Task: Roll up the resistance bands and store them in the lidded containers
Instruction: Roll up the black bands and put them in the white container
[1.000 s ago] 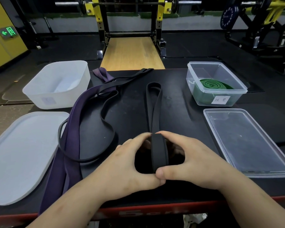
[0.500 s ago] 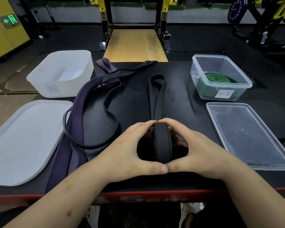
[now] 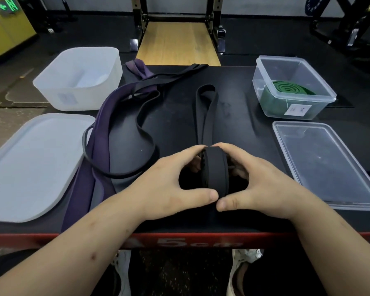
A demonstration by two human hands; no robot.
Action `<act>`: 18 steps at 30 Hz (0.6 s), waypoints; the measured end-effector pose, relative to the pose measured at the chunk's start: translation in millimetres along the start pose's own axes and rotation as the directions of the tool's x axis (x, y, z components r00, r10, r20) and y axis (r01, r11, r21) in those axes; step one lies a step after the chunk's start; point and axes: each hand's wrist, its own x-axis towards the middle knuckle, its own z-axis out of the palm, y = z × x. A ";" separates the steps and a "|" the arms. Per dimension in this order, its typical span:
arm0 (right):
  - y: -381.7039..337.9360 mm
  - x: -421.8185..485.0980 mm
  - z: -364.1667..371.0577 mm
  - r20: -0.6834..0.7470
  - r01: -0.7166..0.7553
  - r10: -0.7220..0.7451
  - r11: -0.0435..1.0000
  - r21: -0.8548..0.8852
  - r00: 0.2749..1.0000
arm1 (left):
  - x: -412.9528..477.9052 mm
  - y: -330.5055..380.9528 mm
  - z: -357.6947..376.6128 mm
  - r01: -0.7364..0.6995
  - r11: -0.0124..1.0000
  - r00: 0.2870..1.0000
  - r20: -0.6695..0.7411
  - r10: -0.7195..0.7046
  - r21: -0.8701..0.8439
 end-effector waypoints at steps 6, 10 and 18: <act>0.7 -1.8 3.3 -0.031 0.041 -0.040 0.999 0.034 0.999 | -7.2 3.9 -3.3 0.007 0.998 0.999 0.046 -0.010 0.061; 3.5 -3.7 2.9 -0.013 0.059 -0.058 0.995 0.081 0.998 | -2.0 5.1 -0.4 -0.026 0.999 0.999 -0.027 0.026 0.028; 0.5 0.8 4.5 -0.106 0.058 -0.050 0.995 0.076 0.993 | -4.6 1.9 3.8 0.007 0.999 0.998 -0.066 -0.005 0.037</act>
